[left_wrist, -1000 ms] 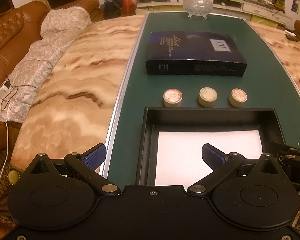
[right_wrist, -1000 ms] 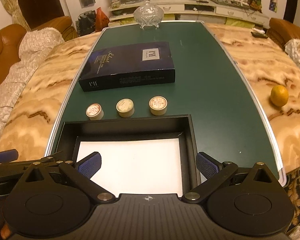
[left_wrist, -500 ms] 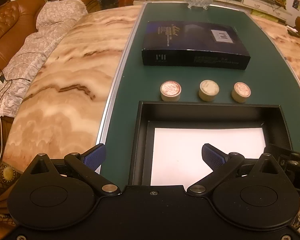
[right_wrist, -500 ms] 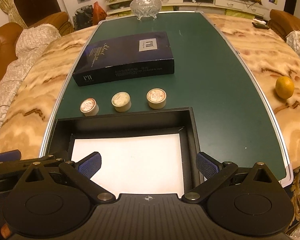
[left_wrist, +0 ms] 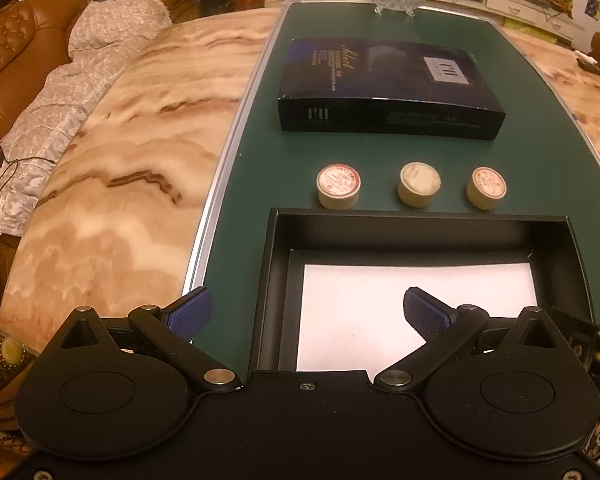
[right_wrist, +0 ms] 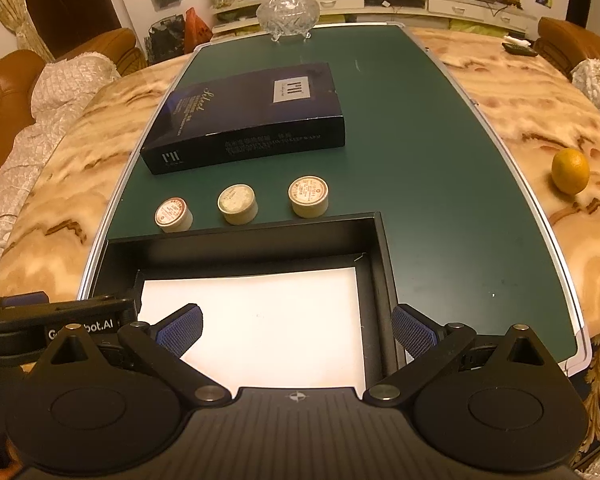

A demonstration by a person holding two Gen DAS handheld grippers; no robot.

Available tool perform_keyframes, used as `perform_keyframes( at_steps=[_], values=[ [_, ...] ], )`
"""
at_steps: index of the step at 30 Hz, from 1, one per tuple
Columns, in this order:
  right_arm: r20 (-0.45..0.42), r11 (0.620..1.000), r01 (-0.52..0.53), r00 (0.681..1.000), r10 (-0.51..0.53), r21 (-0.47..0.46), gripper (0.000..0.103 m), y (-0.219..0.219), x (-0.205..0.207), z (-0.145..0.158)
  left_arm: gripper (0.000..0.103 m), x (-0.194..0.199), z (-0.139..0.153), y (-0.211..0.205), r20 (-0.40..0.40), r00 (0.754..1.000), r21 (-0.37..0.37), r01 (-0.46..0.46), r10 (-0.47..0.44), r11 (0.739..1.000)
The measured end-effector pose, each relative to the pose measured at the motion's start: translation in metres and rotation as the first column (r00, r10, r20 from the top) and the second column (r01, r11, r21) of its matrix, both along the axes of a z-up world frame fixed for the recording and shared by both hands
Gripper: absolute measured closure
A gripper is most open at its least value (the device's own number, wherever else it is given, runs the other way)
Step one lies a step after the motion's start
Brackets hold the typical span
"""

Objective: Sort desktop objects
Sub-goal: 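Move both tools toward the row of tins beside the black tray, then lower the left gripper around the middle pink-rimmed tin and close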

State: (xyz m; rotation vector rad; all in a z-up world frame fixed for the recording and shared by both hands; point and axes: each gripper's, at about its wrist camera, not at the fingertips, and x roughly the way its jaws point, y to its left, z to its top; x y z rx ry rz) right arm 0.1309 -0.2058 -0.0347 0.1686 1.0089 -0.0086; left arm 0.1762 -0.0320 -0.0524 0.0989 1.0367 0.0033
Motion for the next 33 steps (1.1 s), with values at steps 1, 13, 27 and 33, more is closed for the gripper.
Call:
perform_keyframes(
  at_steps=[1,13,27,33],
  values=[
    [-0.001,1.000,0.001,1.000,-0.001,-0.003,0.000,0.000,0.000,-0.001,0.000,0.001,0.000,0.000,0.001,1.000,0.002,-0.002,0.002,1.000],
    [-0.004,0.999,0.045,0.999,-0.045,0.014,0.000,-0.007,-0.007,-0.012,0.000,0.027,0.006,-0.005,0.052,0.999,0.001,-0.002,0.002,1.000],
    [0.155,0.991,0.134,0.979,-0.129,-0.024,0.000,0.019,-0.041,-0.026,0.000,0.099,-0.018,-0.009,0.034,0.999,-0.007,0.000,0.000,1.000],
    [0.160,0.990,0.140,0.977,-0.138,0.000,0.000,0.013,-0.039,-0.026,0.014,0.120,-0.039,-0.011,-0.019,0.999,-0.049,0.026,-0.027,0.998]
  ],
)
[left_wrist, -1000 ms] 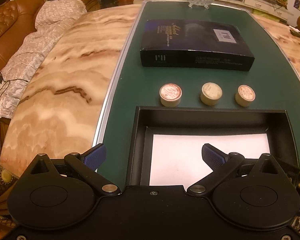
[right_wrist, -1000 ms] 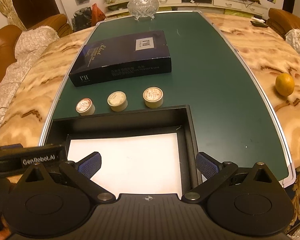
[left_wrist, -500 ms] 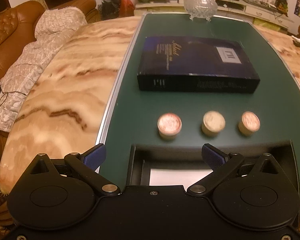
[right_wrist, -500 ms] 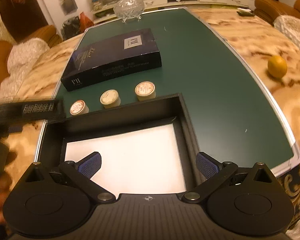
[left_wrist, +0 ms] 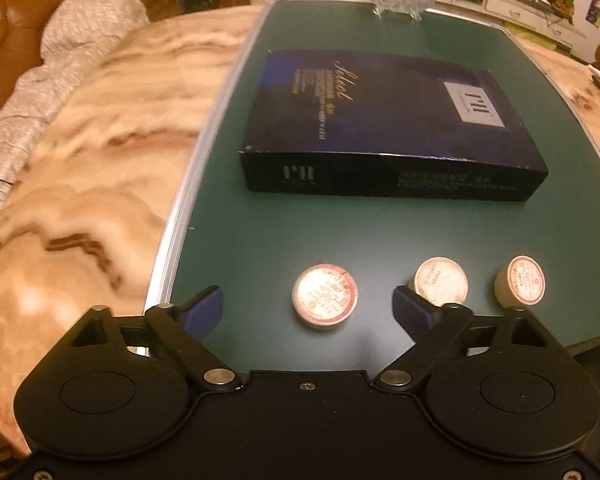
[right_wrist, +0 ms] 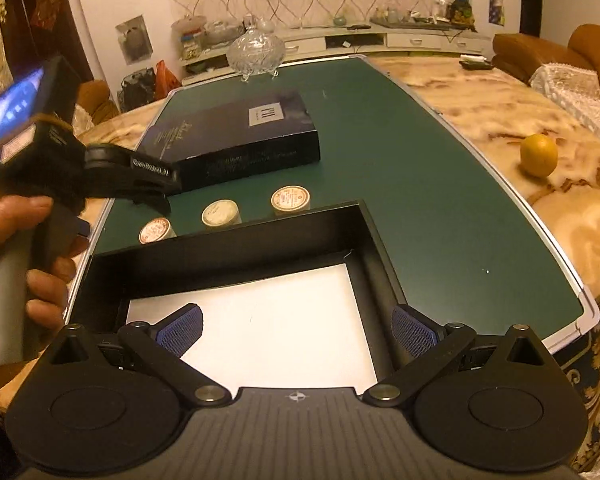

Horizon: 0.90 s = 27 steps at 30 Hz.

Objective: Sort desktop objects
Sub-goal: 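Lower the left gripper around the middle pink-rimmed tin and close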

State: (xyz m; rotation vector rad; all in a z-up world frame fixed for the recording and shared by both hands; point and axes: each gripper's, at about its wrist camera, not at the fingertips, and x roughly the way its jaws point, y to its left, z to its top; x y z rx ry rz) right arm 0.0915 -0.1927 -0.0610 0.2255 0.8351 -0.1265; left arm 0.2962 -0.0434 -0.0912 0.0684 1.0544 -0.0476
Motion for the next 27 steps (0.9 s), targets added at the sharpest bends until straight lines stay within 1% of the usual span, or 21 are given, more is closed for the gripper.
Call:
perform_keyframes(
  at_steps=[3,5,7,9,11,14,15,17,19,21,27],
  values=[
    [0.001,1.000,0.007,1.000,-0.007,0.016,0.000,-0.004,0.000,-0.002,0.014,0.004,-0.006,-0.003,0.005,1.000,0.025,0.002,-0.002,1.000],
    [0.003,1.000,0.010,1.000,-0.010,0.024,0.000,-0.005,-0.001,-0.003,0.016,0.006,-0.010,-0.002,0.003,1.000,0.010,0.009,-0.009,1.000],
    [0.006,1.000,0.013,1.000,-0.013,0.027,0.000,-0.005,-0.001,-0.003,0.027,0.010,-0.013,-0.001,-0.010,1.000,-0.017,0.018,-0.018,1.000],
    [0.009,1.000,0.015,1.000,-0.015,0.028,0.000,-0.006,-0.001,-0.003,0.030,0.013,-0.017,0.000,-0.030,0.999,-0.028,0.021,-0.022,0.999],
    [0.009,1.000,0.016,1.000,-0.016,0.027,0.000,-0.006,-0.001,-0.004,0.033,0.014,-0.020,0.000,-0.033,0.999,-0.021,0.021,-0.022,1.000],
    [0.018,0.999,0.019,1.000,-0.019,0.026,0.000,-0.006,-0.003,-0.003,0.043,0.016,-0.022,0.004,-0.039,0.999,-0.034,0.015,-0.016,0.999],
    [0.020,1.000,0.019,1.000,-0.019,0.025,0.000,-0.006,-0.003,-0.003,0.048,0.017,-0.023,0.006,-0.042,0.999,-0.041,0.013,-0.015,0.999],
    [0.027,1.000,0.021,0.999,-0.021,0.022,0.000,-0.005,-0.004,-0.002,0.051,0.017,-0.023,0.006,-0.046,0.999,-0.044,0.018,-0.020,0.999],
    [0.035,1.000,0.025,0.999,-0.025,0.018,0.000,-0.005,-0.004,-0.002,0.058,0.017,-0.024,0.005,-0.048,0.998,-0.043,0.026,-0.028,0.999],
    [0.039,1.000,0.028,0.999,-0.029,0.014,0.000,-0.005,-0.005,-0.001,0.062,0.017,-0.024,0.005,-0.049,0.998,-0.047,0.032,-0.034,0.998],
    [0.055,0.999,0.040,0.998,-0.040,0.010,0.000,-0.006,-0.005,0.000,0.063,0.016,-0.023,0.004,-0.045,0.998,-0.057,0.043,-0.045,0.997]
  ],
)
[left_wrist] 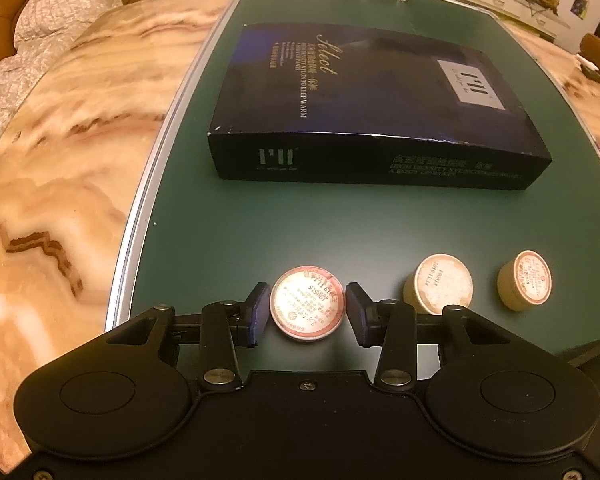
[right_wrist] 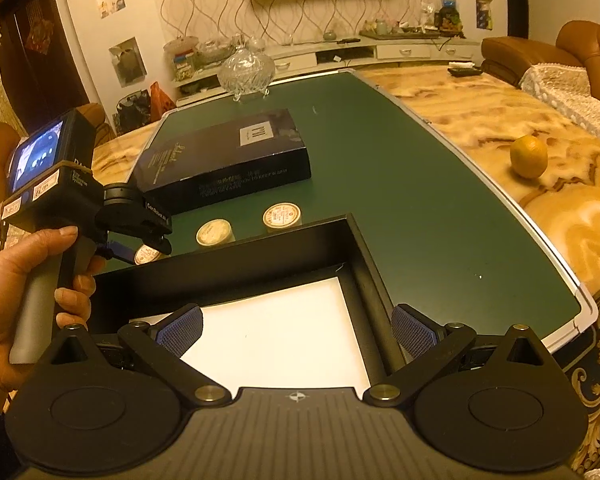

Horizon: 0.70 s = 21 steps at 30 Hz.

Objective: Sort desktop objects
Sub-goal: 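Lower the left gripper around the middle pink-rimmed tin and close, then carry the tin into the black tray and open the left gripper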

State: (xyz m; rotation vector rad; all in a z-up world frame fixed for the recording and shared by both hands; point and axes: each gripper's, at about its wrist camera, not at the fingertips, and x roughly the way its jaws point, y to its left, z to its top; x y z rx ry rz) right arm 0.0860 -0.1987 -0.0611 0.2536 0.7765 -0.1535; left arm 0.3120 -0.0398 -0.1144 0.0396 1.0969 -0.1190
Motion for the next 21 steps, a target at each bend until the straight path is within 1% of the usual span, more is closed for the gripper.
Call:
perform_keyframes(
  at_steps=[5,9,13,16,21],
  values=[
    [0.013,1.000,0.019,1.000,-0.019,0.006,0.000,-0.004,-0.001,0.000,0.063,-0.005,0.008,0.002,0.008,1.000,0.004,0.004,-0.004,1.000],
    [0.013,0.999,0.043,0.999,-0.043,0.025,0.000,-0.009,0.000,-0.002,0.063,-0.021,0.031,0.003,0.041,0.999,0.014,0.016,-0.017,1.000],
    [0.001,0.996,0.075,0.997,-0.075,0.053,0.000,-0.017,0.000,-0.005,0.063,-0.049,0.058,0.001,0.073,0.996,0.013,0.052,-0.053,0.999],
    [0.003,0.995,0.085,0.996,-0.085,0.060,0.000,-0.018,-0.001,-0.005,0.063,-0.073,0.069,0.000,0.081,0.994,0.021,0.076,-0.077,0.997],
    [0.008,0.994,0.088,0.996,-0.088,0.062,0.000,-0.018,-0.003,-0.005,0.063,-0.107,0.067,0.001,0.046,0.995,0.020,0.091,-0.092,0.996]
  ],
)
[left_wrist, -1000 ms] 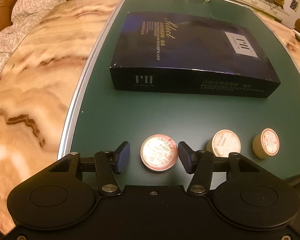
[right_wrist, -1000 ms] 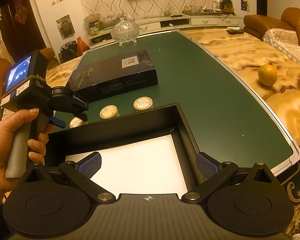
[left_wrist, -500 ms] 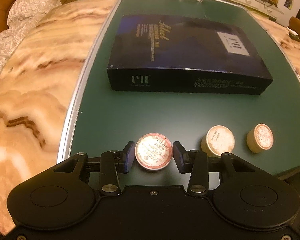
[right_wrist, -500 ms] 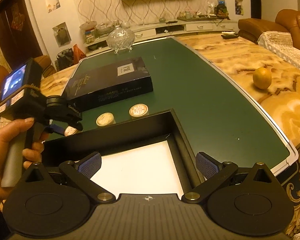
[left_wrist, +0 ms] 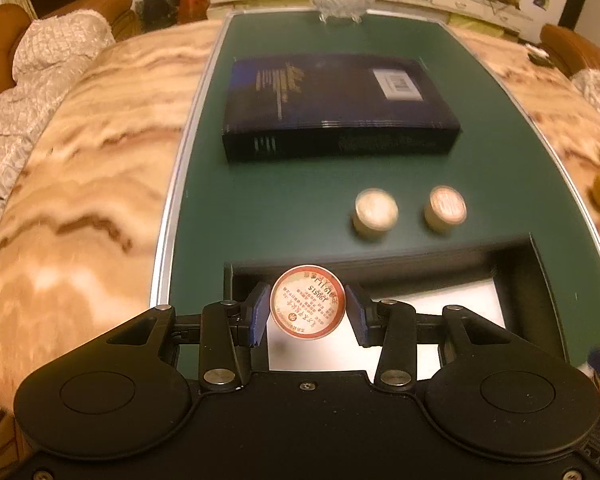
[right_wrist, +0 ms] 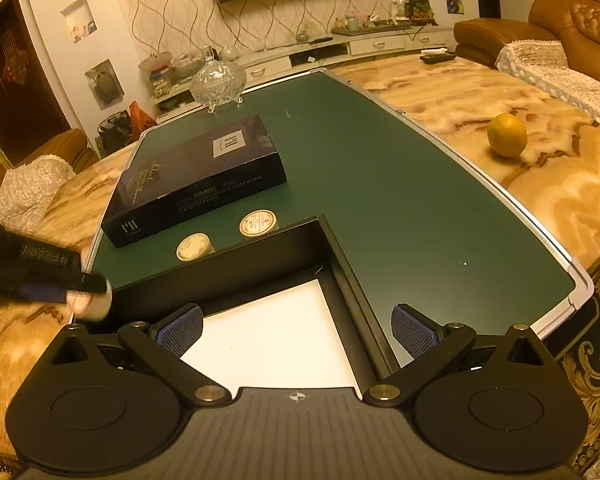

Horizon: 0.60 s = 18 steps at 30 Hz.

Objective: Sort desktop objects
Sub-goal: 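Carry the tin into the black tray and open the left gripper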

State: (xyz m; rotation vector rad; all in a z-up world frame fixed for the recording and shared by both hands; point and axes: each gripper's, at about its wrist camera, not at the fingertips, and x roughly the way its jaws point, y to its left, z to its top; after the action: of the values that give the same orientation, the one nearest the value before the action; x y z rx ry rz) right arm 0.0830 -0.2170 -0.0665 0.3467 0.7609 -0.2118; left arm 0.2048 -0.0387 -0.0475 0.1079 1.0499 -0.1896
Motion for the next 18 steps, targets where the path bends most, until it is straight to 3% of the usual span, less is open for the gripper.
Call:
perform_keyframes(
  at_steps=[7,18],
  values=[
    [-0.017,0.999,0.013,1.000,-0.013,0.034,0.000,-0.007,-0.001,-0.003,0.063,-0.021,-0.030,0.002,-0.080,0.997,0.043,0.003,0.001,0.999],
    [-0.021,0.999,0.023,1.000,-0.022,0.040,0.000,-0.009,-0.001,-0.004,0.062,-0.027,-0.056,-0.002,-0.127,0.992,0.136,0.006,0.012,0.991]
  ],
)
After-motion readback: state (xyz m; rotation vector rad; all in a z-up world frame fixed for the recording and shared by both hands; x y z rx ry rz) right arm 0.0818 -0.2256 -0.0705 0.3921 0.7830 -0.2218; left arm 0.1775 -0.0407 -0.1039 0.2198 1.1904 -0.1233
